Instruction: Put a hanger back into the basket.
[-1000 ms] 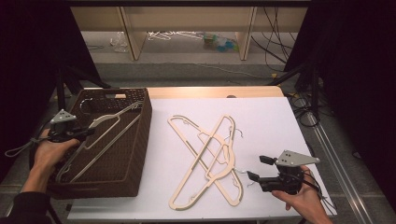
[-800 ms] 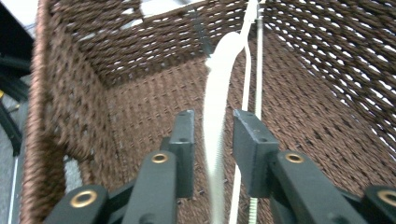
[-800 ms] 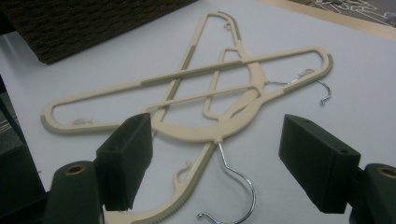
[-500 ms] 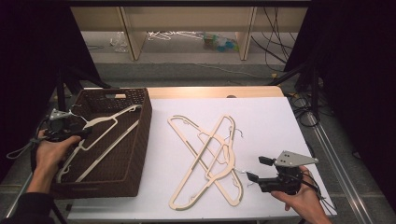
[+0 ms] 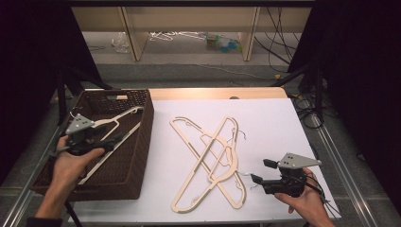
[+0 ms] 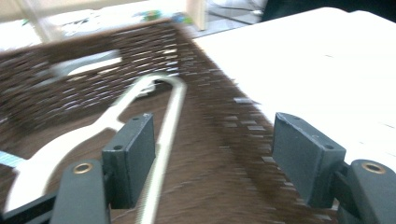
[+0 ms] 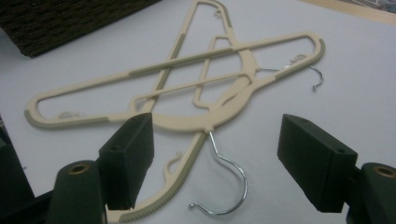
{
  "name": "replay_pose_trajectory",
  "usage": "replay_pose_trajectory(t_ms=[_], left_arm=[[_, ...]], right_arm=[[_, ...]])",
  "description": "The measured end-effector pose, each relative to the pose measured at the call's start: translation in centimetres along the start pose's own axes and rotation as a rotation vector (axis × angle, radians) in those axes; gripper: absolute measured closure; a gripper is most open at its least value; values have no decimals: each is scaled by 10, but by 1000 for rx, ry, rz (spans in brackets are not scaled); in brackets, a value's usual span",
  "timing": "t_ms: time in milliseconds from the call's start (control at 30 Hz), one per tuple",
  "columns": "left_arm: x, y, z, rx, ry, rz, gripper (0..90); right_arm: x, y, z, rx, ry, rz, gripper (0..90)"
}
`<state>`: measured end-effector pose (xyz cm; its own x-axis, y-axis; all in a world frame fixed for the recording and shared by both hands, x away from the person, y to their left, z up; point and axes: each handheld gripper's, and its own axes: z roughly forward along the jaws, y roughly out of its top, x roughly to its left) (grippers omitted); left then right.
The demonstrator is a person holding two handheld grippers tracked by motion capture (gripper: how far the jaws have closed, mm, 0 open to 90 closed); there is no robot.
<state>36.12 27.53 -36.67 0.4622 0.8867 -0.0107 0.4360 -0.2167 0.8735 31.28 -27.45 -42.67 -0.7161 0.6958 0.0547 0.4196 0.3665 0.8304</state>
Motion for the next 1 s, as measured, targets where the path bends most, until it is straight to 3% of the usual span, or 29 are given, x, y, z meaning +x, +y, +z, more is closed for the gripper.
replay_pose_trajectory(t_ms=[67,133,167,267,433,567,633,733,833,900,1000], left_arm=[[-23,1,0,-7,-48,26,301],[-37,3,1,-15,-87,74,296],[-49,2,2,-15,-106,71,290],[-70,2,2,-26,-164,140,282],[-100,2,0,-42,-217,147,256],[-124,-7,1,-55,-275,129,205],[-131,-13,4,-51,-307,144,202],[-140,-25,10,-60,-314,152,200],[-146,-37,16,-58,-338,119,185],[-148,-44,21,-36,-358,138,182],[-150,-52,24,-22,-361,127,175]], right_arm=[[-2,-2,0,13,-5,18,297],[-4,-3,1,19,-10,18,321],[-5,-4,1,26,-19,28,324],[-7,-7,3,37,-35,27,342],[-8,-10,5,56,-36,39,343],[-9,-12,6,63,-35,39,337],[-9,-12,7,59,-37,36,330],[-9,-14,7,57,-42,47,313],[-9,-14,7,50,-43,49,286],[-9,-15,7,48,-37,51,241],[-8,-15,8,51,-23,47,226]])
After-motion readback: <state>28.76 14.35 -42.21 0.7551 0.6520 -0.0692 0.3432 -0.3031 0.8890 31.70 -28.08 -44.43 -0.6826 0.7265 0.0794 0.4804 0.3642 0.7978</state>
